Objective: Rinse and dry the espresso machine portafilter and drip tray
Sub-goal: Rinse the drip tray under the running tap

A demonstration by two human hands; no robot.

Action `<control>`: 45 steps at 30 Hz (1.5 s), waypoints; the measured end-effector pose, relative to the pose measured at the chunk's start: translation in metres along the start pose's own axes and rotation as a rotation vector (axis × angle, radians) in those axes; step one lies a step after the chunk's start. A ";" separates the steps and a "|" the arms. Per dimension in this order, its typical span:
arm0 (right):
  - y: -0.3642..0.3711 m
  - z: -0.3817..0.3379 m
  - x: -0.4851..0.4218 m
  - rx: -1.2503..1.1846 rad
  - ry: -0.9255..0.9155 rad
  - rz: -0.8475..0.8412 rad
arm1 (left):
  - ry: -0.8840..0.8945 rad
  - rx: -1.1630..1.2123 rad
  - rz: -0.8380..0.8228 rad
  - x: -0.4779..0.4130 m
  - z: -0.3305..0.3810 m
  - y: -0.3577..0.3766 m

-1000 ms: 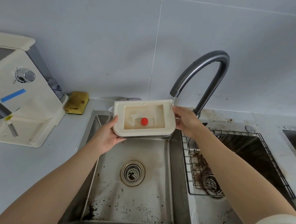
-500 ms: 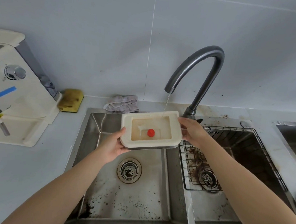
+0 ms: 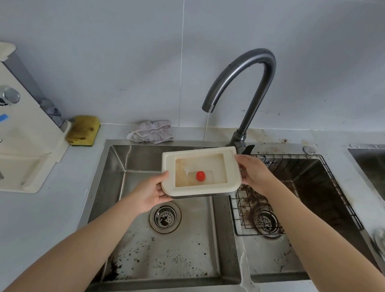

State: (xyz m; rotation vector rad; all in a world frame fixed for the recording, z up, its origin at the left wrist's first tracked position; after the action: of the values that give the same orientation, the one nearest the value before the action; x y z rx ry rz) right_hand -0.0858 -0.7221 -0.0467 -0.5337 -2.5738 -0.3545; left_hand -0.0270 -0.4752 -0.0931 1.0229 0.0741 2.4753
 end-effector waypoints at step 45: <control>-0.044 -0.055 0.013 -0.022 -0.407 0.200 | 0.209 -0.187 -0.176 -0.025 0.077 0.060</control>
State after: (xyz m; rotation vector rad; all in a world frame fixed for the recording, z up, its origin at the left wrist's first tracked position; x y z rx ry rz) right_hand -0.0929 -0.7755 0.0006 -0.9477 -2.8671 -0.2227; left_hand 0.0178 -0.5494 -0.0407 0.6499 -0.0018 2.3681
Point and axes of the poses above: each hand's wrist, its own x-axis away from the middle knuckle, its own y-axis out of the palm, z = x × y, the point moved 4 cm from there along -x, towards the middle knuckle, and after that the axes turned 11 degrees about -x, right-handed, at the moved point
